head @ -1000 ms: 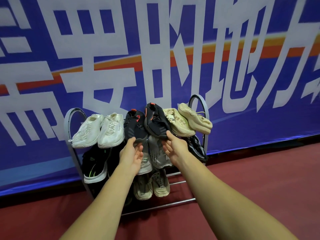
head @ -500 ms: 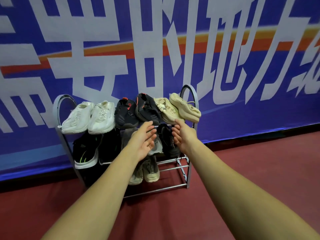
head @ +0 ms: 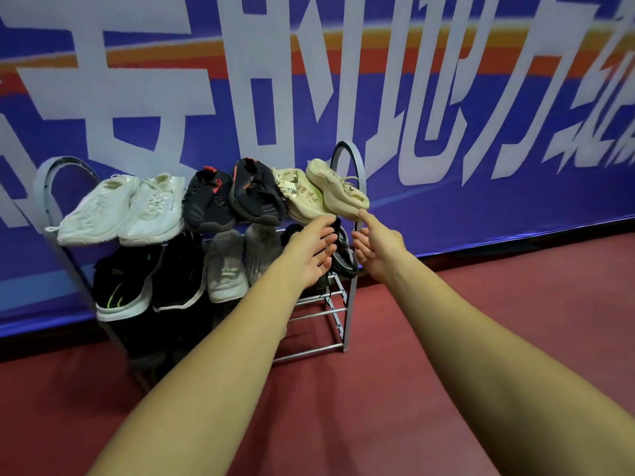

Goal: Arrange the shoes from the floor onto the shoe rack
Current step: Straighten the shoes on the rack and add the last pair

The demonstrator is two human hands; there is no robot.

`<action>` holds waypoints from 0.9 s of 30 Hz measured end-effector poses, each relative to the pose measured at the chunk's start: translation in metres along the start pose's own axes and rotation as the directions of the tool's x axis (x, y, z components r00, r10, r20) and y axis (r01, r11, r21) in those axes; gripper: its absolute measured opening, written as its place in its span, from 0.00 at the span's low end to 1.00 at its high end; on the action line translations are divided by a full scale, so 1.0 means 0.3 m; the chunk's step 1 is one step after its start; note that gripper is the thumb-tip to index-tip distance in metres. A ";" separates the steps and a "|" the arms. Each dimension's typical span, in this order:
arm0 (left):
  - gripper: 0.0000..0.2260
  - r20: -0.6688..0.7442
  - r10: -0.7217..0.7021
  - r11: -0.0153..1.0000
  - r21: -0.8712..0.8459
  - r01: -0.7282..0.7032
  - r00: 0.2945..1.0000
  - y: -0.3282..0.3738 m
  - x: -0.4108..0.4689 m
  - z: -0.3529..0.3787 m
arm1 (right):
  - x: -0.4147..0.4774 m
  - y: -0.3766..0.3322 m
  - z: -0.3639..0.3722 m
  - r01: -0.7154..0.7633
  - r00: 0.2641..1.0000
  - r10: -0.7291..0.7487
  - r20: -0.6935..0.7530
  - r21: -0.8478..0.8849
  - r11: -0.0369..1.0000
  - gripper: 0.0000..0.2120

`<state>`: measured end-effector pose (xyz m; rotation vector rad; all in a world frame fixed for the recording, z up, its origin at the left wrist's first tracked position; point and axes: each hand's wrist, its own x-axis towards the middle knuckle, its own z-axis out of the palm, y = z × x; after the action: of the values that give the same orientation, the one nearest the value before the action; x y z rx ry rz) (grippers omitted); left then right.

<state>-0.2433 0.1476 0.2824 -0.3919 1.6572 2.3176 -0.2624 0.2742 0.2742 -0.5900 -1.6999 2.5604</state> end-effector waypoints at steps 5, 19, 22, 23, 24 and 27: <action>0.17 0.055 -0.018 0.991 -0.130 0.025 0.998 -0.016 0.057 0.069 | 0.045 -0.013 0.004 -0.026 0.998 0.023 0.061 0.047 0.999 0.25; 0.20 0.060 -0.013 0.992 -0.124 0.020 0.998 0.022 0.022 0.032 | 0.021 -0.065 0.032 0.104 0.995 -0.104 -0.008 0.067 0.992 0.09; 0.24 0.087 -0.004 0.989 -0.146 0.017 0.996 0.050 -0.025 0.005 | -0.026 -0.077 0.024 0.120 0.993 -0.121 0.014 0.089 0.989 0.07; 0.25 0.090 0.007 0.986 -0.165 0.008 0.996 0.063 -0.042 -0.007 | -0.039 -0.076 0.022 0.112 0.993 -0.115 0.025 0.104 0.988 0.06; 0.25 0.082 0.021 0.982 -0.186 -0.005 0.996 0.076 -0.060 -0.020 | -0.051 -0.074 0.020 0.100 0.994 -0.105 0.038 0.116 0.988 0.06; 0.26 -0.004 0.040 0.970 -0.241 -0.040 0.999 0.109 -0.098 -0.071 | -0.086 -0.065 0.024 0.067 0.996 -0.074 0.052 0.117 0.991 0.09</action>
<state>-0.2266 0.1156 0.3152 -0.4097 1.3973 2.5573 -0.2444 0.2703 0.3017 -0.4482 -1.5447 2.6273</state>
